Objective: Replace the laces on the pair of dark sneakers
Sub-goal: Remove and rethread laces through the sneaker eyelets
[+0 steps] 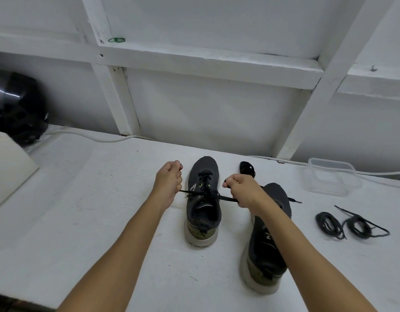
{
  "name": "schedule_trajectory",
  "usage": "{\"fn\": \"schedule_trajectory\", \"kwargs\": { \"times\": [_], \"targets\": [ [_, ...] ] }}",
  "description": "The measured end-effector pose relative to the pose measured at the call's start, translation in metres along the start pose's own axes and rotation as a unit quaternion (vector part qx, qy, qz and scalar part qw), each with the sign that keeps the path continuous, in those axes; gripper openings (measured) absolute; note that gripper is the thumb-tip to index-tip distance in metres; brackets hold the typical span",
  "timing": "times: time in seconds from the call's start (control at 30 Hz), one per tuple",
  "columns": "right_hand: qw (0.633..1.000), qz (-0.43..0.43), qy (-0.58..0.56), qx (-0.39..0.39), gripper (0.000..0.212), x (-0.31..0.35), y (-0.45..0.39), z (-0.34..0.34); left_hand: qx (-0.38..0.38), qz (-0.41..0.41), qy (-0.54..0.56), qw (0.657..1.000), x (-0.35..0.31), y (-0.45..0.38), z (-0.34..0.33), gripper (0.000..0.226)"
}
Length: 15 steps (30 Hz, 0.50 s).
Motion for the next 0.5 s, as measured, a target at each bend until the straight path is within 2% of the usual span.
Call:
{"fn": "schedule_trajectory", "kwargs": {
  "times": [0.3,0.4,0.5],
  "targets": [
    [0.998,0.033,0.044,-0.021,0.030,-0.007,-0.002,0.009,-0.013,-0.002,-0.010,1.000,0.007,-0.004,0.000,0.023],
    [0.995,0.085,0.014,-0.050,0.027,0.002,0.001,0.011,-0.003,0.029,0.074,0.997,0.006,-0.003,0.005,0.022],
    [0.993,0.056,-0.100,0.009,0.026,0.012,0.002,0.013,0.038,0.042,0.177,0.983,-0.003,0.001,0.008,0.018]
  ]
}}
Point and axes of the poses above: each hand's wrist, its own y-axis away from the middle knuckle, its own z-axis out of the back of the hand, x = y × z, the point moved 3 cm from there along -y, towards the middle knuckle, and after that the axes turned 6 degrees about -y, right-handed, at the moved point
